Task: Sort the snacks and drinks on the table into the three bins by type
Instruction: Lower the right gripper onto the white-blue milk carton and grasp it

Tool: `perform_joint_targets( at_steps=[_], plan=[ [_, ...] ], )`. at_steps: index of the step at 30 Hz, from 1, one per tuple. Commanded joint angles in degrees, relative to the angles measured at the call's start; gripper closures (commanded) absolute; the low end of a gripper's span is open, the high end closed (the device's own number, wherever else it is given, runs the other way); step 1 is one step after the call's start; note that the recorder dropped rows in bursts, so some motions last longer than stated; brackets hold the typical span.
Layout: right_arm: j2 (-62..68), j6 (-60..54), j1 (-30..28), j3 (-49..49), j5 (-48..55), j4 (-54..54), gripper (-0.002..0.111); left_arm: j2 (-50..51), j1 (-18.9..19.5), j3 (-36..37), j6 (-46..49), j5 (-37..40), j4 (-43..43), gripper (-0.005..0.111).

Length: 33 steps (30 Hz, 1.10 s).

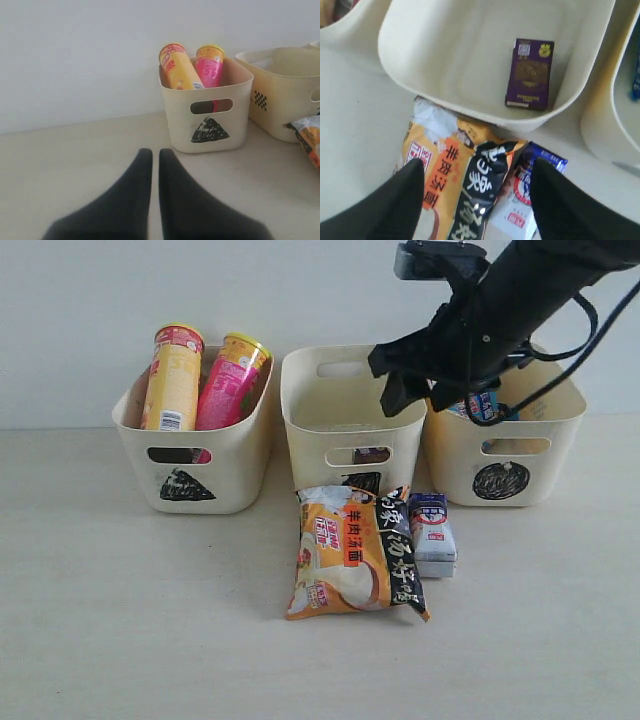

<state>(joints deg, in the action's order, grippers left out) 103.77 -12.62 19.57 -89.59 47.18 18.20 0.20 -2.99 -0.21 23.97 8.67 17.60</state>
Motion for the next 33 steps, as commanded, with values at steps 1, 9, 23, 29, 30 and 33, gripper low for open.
perform_joint_targets(
  at_steps=[1, 9, 23, 29, 30, 33],
  plan=[
    [-5.7, -0.7, 1.7, 7.4, -1.1, 0.6, 0.053, -0.2, 0.1, 0.2, 0.1, -0.9, -0.3, 0.102],
    [-13.8, 0.1, 5.6, 22.9, -11.0, 1.3, 0.053, -0.2, 0.1, 0.2, 0.1, -0.9, -0.3, 0.102],
    [-13.4, 2.8, 6.3, 34.2, -18.0, 2.0, 0.026, -0.2, 0.1, 0.2, 0.1, -0.9, -4.1, 0.102],
    [-9.2, 13.8, 6.2, 34.1, -23.2, -9.0, 0.026, -0.2, 0.1, 0.2, 0.1, -0.9, -6.5, 0.102],
    [-8.0, 19.2, 6.2, 33.9, -24.1, -13.9, 0.026, -0.2, 0.1, 0.2, 0.1, -0.8, -6.5, 0.102],
    [-4.8, 28.4, 6.2, 31.4, -23.4, -24.1, 0.026, -0.2, 0.1, 0.2, 0.1, 3.9, -6.5, 0.102]
  ],
)
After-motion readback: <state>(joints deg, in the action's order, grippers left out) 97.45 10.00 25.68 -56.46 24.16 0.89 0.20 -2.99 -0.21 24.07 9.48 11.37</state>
